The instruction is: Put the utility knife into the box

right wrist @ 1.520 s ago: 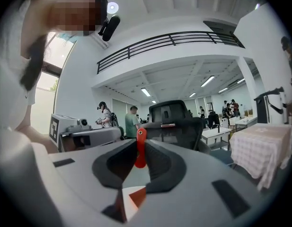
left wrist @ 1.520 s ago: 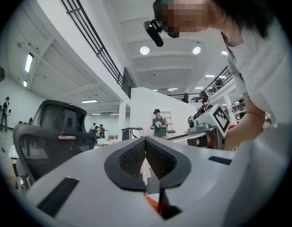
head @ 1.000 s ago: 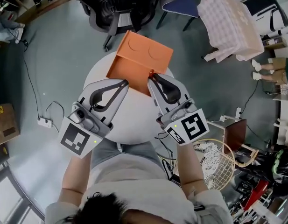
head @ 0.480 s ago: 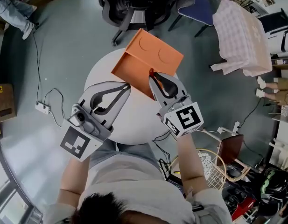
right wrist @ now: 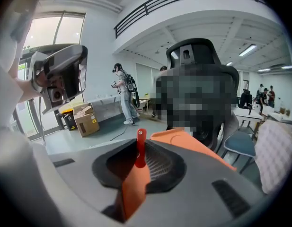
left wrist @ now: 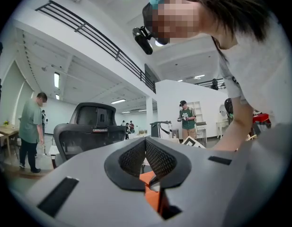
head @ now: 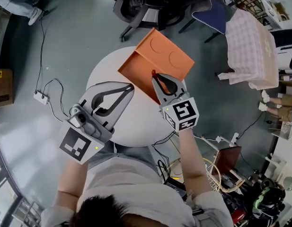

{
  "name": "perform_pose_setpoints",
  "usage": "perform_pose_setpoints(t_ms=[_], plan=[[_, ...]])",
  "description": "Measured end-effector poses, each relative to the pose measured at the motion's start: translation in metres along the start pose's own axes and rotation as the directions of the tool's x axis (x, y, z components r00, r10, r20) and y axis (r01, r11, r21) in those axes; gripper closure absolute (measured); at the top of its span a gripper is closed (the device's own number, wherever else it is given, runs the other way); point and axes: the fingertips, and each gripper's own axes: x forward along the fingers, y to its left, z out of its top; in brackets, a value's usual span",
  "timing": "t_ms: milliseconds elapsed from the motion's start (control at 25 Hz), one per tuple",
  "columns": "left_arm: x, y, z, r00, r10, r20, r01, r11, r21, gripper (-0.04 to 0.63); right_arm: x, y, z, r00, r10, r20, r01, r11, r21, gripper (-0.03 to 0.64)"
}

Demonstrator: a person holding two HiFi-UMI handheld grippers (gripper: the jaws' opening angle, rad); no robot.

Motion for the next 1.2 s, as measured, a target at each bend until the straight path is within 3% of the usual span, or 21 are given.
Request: perform_pose_setpoints(t_ms=[680, 1200], plan=[[-0.017, 0.017, -0.012, 0.998, 0.054, -0.013, -0.054, 0.998, -0.011, 0.586, 0.045, 0.008, -0.070, 0.964, 0.053, -0.262, -0.070, 0.996, -0.057, 0.560], [-0.023, 0.025, -0.020, 0.996, 0.090, -0.015, -0.091, 0.995, -0.031, 0.586, 0.061, 0.011, -0.108, 0.893, 0.064, -0.446, -0.128, 0.985, -0.114, 0.560]])
